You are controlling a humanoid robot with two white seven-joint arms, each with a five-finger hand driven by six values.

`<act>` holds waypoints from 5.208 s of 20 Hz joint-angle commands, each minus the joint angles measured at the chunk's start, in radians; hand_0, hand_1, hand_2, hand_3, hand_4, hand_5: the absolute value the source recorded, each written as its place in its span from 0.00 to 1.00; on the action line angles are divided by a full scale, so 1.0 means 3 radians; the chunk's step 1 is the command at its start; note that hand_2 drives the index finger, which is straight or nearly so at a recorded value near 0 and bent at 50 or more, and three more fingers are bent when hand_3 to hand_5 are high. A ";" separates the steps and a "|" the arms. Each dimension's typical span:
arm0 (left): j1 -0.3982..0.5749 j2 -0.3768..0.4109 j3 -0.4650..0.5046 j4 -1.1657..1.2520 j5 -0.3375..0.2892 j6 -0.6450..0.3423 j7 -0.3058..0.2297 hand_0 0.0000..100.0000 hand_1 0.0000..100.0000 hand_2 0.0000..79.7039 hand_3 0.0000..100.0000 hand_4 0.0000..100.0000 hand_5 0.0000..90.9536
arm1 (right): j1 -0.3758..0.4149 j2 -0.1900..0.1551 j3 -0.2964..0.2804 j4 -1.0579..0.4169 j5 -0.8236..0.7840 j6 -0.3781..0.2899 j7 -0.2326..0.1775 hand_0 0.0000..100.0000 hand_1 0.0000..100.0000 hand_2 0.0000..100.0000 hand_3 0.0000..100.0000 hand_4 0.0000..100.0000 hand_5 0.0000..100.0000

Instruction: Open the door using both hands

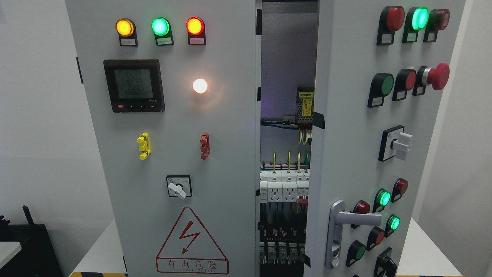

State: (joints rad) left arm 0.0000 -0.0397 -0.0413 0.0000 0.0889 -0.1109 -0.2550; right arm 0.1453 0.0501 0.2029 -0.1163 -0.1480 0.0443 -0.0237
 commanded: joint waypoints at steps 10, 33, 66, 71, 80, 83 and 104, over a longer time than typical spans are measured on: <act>0.0199 -0.0001 -0.0026 -0.0357 0.0005 -0.0024 0.0001 0.00 0.00 0.00 0.00 0.04 0.00 | -0.0034 0.0083 -0.0349 -0.0032 0.0013 -0.0092 0.0002 0.00 0.00 0.00 0.00 0.00 0.00; 0.1891 0.0837 -0.0312 -0.4089 0.0828 0.0012 -0.0111 0.00 0.00 0.00 0.00 0.04 0.00 | -0.0029 0.0114 -0.0349 -0.0032 0.0013 -0.0092 0.0002 0.00 0.00 0.00 0.00 0.00 0.00; 0.2153 0.2729 -0.0450 -0.5461 0.2423 -0.0852 -0.0255 0.00 0.00 0.00 0.00 0.04 0.00 | -0.0029 0.0227 -0.0344 -0.0032 0.0013 -0.0092 0.0002 0.00 0.00 0.00 0.00 0.00 0.00; 0.2086 0.3026 -0.0558 -0.5497 0.2751 -0.0868 -0.0249 0.00 0.00 0.00 0.00 0.04 0.00 | -0.0029 0.0227 -0.0344 -0.0032 0.0013 -0.0086 0.0002 0.00 0.00 0.00 0.00 0.00 0.00; 0.1887 0.3021 -0.0542 -0.5502 0.2894 -0.0837 -0.0255 0.00 0.00 0.00 0.00 0.04 0.00 | -0.0029 0.0227 -0.0344 -0.0032 0.0008 -0.0092 0.0002 0.00 0.00 0.00 0.00 0.00 0.00; 0.1876 0.3042 -0.0573 -0.5517 0.2910 -0.0837 -0.0265 0.00 0.00 0.00 0.00 0.04 0.00 | -0.0029 0.0227 -0.0344 -0.0032 0.0008 -0.0092 0.0008 0.00 0.00 0.00 0.00 0.00 0.00; 0.1171 0.3446 -0.1135 -0.5717 0.3232 -0.0653 -0.0418 0.00 0.00 0.00 0.00 0.04 0.00 | -0.0029 0.0227 -0.0344 -0.0032 0.0008 -0.0092 0.0002 0.00 0.00 0.00 0.00 0.00 0.00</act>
State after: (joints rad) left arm 0.4343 0.9382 -0.2663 -1.6899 1.0486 -0.3103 -0.3761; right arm 0.1365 0.1180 0.0997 -0.1258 -0.1457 0.0178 -0.0184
